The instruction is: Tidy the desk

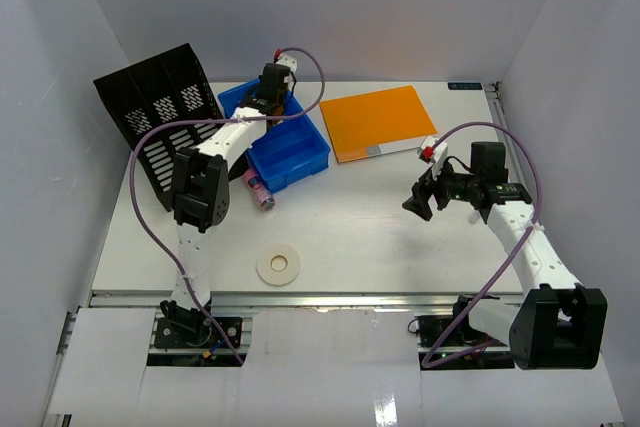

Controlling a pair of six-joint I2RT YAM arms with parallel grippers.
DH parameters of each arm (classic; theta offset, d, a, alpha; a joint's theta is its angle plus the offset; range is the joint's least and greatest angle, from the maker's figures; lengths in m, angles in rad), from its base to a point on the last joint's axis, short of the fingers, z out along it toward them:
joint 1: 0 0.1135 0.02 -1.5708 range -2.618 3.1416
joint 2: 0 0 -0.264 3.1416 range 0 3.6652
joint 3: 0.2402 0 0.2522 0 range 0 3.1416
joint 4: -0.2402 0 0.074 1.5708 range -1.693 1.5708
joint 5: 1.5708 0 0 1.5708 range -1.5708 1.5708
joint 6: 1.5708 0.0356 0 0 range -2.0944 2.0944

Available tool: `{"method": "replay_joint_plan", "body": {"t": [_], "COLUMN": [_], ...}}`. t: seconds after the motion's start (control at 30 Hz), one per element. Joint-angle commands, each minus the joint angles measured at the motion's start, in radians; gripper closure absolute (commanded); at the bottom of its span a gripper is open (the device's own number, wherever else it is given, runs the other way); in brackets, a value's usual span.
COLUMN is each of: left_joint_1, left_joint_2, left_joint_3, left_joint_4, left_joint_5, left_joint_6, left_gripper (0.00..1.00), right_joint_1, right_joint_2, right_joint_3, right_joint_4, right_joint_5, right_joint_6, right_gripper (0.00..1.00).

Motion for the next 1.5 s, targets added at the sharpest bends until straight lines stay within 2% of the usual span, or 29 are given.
{"method": "replay_joint_plan", "body": {"t": [0.0, 0.17, 0.2, 0.27, 0.3, 0.33, 0.4, 0.5, 0.6, 0.7, 0.8, 0.87, 0.97, 1.07, 1.17, 1.23, 1.33, 1.47], "left_joint_1": [0.009, 0.024, 0.025, 0.024, 0.023, 0.023, 0.023, 0.023, 0.021, 0.021, 0.021, 0.021, 0.023, 0.027, 0.028, 0.028, 0.028, 0.029], "left_joint_2": [-0.013, 0.004, 0.007, 0.009, 0.008, 0.006, -0.004, -0.027, -0.049, -0.136, -0.285, -0.438, -0.665, -0.872, -1.064, -1.115, -1.163, -1.181], "left_joint_3": [0.061, 0.017, 0.007, -0.014, -0.021, -0.028, -0.027, -0.003, 0.041, 0.041, -0.05, -0.204, -0.484, -0.834, -1.083, -1.211, -1.255, -1.258], "left_joint_4": [0.06, 0.078, 0.078, 0.074, 0.069, 0.06, 0.041, 0.001, -0.043, -0.07, -0.057, -0.018, 0.172, 0.361, 0.528, 0.572, 0.561, 0.542], "left_joint_5": [-0.018, 0.005, 0.014, 0.032, 0.04, 0.05, 0.073, 0.117, 0.16, 0.235, 0.401, 0.573, 0.773, 0.963, 1.055, 1.081, 1.087, 1.104], "left_joint_6": [0.071, 0.079, 0.076, 0.063, 0.054, 0.044, 0.02, -0.027, -0.07, -0.155, -0.234, -0.298, -0.402, -0.518, -0.617, -0.628, -0.633, -0.631], "left_gripper": [0.95, 0.91, 0.87, 0.71, 0.59, 0.43, 0.22, 0.11, 0.09, 0.08, 0.05, 0.03, 0.02, 0.02, 0.02, 0.02, 0.02, 0.02], "right_joint_1": [-0.007, -0.009, -0.009, -0.012, -0.015, -0.019, -0.032, -0.06, -0.098, -0.16, -0.209, -0.262, -0.328, -0.335, -0.336, -0.336, -0.336, -0.336], "right_joint_2": [0.015, 0.024, 0.025, 0.025, 0.025, 0.023, 0.024, 0.023, 0.012, -0.003, 0.011, 0.044, 0.073, 0.077, 0.074, 0.081, 0.136, 0.23], "right_joint_3": [0.004, 0.004, 0.003, 0.003, 0.003, 0.003, 0.001, -0.005, -0.015, -0.029, -0.032, -0.027, -0.016, -0.005, 0.006, 0.003, 0.01, 0.042], "right_joint_4": [0.001, 0.003, 0.004, 0.004, 0.004, 0.004, 0.012, 0.057, 0.116, 0.174, 0.228, 0.229, 0.208, 0.179, 0.172, 0.179, 0.181, 0.192], "right_joint_5": [0.007, 0.014, 0.015, 0.016, 0.016, 0.016, 0.021, 0.059, 0.104, 0.165, 0.382, 0.405, 0.402, 0.528, 0.738, 0.783, 0.796, 0.846], "right_joint_6": [-0.018, -0.018, -0.017, -0.016, -0.015, -0.013, 0.0, 0.077, 0.176, 0.275, 0.426, 0.479, 0.541, 0.599, 0.655, 0.683, 0.709, 0.727], "right_gripper": [0.1, 0.1, 0.1, 0.1, 0.1, 0.1, 0.1, 0.1, 0.1, 0.1, 0.1, 0.1, 0.1, 0.08, 0.05, 0.02, 0.0, 0.07]}}
